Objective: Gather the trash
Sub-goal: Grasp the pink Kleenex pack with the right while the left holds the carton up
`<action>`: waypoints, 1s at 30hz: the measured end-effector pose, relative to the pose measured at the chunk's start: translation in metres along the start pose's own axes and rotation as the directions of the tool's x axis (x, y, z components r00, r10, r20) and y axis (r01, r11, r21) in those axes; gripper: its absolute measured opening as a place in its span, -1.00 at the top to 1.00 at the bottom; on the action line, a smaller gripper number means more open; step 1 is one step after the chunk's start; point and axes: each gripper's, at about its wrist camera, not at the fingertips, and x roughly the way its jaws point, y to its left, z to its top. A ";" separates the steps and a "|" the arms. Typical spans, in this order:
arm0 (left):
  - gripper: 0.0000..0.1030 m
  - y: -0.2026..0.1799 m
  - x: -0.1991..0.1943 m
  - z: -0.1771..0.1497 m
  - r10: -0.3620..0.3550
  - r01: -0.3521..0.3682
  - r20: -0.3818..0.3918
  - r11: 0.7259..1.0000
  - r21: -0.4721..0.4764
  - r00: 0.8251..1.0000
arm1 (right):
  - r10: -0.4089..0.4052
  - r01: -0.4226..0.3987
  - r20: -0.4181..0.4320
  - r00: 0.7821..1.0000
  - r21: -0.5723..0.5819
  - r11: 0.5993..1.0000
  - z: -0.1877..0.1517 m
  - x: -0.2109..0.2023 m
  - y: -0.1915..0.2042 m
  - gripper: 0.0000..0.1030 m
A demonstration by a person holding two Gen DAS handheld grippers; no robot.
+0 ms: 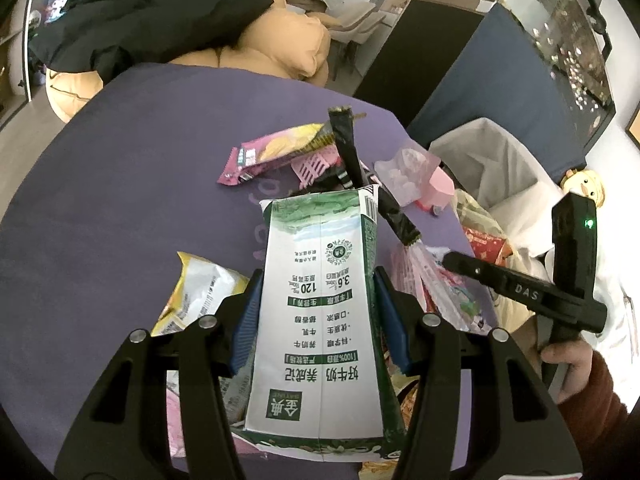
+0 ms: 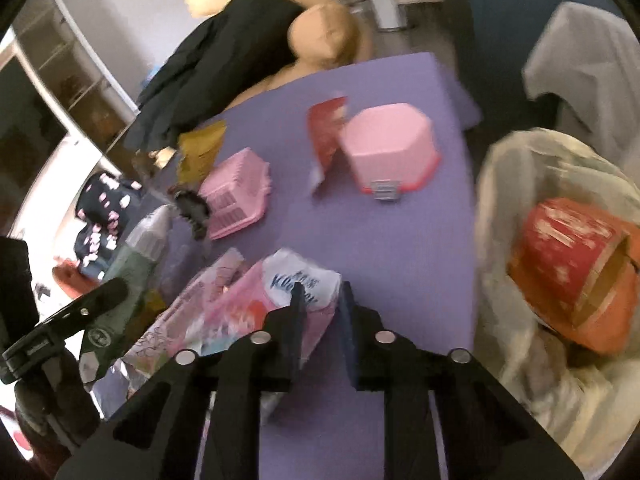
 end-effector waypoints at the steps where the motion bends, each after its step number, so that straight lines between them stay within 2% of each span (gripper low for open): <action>1: 0.02 -0.001 0.001 0.000 -0.001 0.001 -0.007 1.000 0.004 1.000 | -0.007 0.007 0.012 1.000 -0.026 1.000 0.001 -0.002 0.004 0.77; 12: -0.07 -0.011 0.006 0.000 -0.003 0.005 -0.082 1.000 0.028 0.997 | -0.019 0.039 0.147 0.989 -0.133 0.990 0.018 -0.048 0.011 0.81; 16: -0.07 -0.009 0.014 0.005 0.017 -0.016 -0.111 1.000 0.011 0.994 | -0.039 0.068 0.174 0.984 -0.166 0.984 0.017 -0.057 0.016 0.81; 17: 0.01 -0.008 0.016 0.006 0.024 -0.023 -0.119 1.000 0.009 0.993 | -0.044 0.077 0.179 0.983 -0.177 0.981 0.017 -0.058 0.017 0.81; 19: 0.01 -0.009 0.015 0.010 0.034 -0.034 -0.115 0.999 0.007 0.993 | -0.044 0.080 0.186 0.982 -0.191 0.978 0.017 -0.062 0.019 0.81; 22: 0.02 -0.015 0.003 0.014 0.036 -0.034 -0.074 0.999 0.021 0.997 | -0.037 0.079 0.209 0.977 -0.193 0.978 0.018 -0.068 0.018 0.81; 26: 0.02 -0.036 -0.028 0.022 0.045 -0.048 0.044 0.996 0.071 0.998 | -0.030 0.080 0.247 0.968 -0.195 0.978 0.021 -0.083 0.014 0.81; 28: 0.02 -0.048 -0.043 0.026 0.049 -0.061 0.114 0.993 0.099 0.992 | -0.028 0.085 0.271 0.962 -0.199 0.976 0.024 -0.093 0.013 0.81; 30: 0.01 -0.063 -0.057 0.030 0.057 -0.083 0.193 0.988 0.128 0.979 | -0.022 0.087 0.298 0.954 -0.206 0.975 0.028 -0.104 0.012 0.81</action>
